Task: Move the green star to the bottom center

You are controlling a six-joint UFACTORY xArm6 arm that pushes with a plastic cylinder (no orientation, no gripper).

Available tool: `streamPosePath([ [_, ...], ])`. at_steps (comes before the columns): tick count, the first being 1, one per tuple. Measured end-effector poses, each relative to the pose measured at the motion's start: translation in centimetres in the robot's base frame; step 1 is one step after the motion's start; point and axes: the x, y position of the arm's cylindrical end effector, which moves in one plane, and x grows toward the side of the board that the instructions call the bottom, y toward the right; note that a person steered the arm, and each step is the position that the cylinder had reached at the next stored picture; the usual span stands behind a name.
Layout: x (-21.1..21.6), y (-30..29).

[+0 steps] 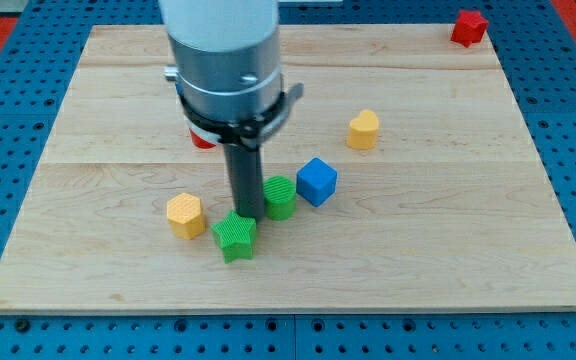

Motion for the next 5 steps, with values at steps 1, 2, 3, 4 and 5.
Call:
streamPosePath([
  [1, 0.3, 2.4],
  [2, 1.0, -1.0],
  [3, 1.3, -5.9],
  [4, 2.0, -7.8],
  [5, 4.2, -4.8],
])
